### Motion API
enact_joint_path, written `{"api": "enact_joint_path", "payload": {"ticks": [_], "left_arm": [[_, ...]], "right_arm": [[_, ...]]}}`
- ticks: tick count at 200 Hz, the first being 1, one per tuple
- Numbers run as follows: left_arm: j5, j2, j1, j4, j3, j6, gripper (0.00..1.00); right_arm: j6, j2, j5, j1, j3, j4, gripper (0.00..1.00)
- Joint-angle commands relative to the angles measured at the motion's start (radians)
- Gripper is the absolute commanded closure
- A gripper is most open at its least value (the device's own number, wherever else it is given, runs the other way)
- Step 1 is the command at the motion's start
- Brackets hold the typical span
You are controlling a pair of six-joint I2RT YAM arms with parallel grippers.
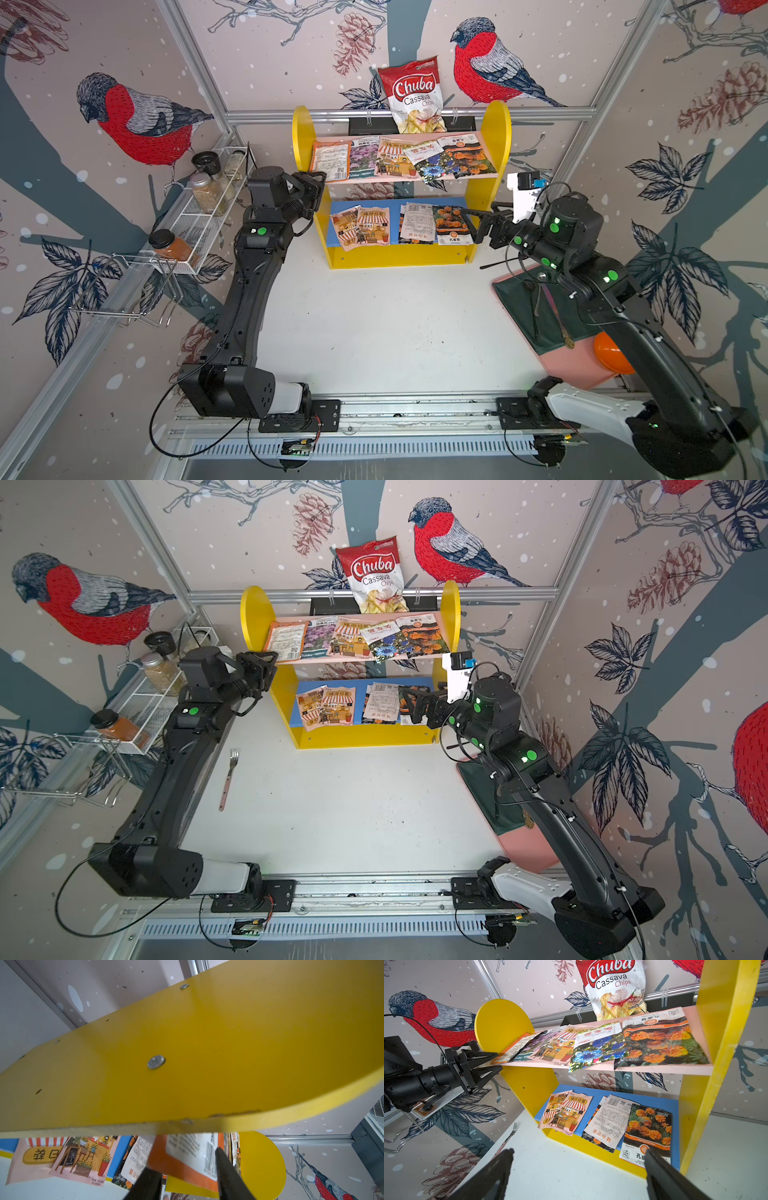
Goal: Take the seed bag off the shelf
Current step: Pick up the seed packet from the shelf.
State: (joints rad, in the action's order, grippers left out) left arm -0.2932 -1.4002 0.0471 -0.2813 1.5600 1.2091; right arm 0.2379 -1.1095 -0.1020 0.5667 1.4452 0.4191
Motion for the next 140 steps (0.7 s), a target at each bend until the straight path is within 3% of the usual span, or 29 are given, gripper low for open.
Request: {"api": "enact_joint_path", "payload": {"ticks": [1,49,140], "left_arm": [[-0.020,-0.003,-0.004,0.074,0.009,0.018,0.63],[-0.023,-0.007,-0.006,0.080,0.010,0.027,0.71],[-0.038,0.013,-0.013,0.094,0.015,0.057,0.70]], "right_arm": [[0.007,0.008,-0.012,0.000,-0.005,-0.042,0.00],[0.002,0.018,-0.042,0.000,-0.016,-0.052,0.00],[-0.002,0.036,-0.042,0.001,-0.047,-0.068,0.00]]}}
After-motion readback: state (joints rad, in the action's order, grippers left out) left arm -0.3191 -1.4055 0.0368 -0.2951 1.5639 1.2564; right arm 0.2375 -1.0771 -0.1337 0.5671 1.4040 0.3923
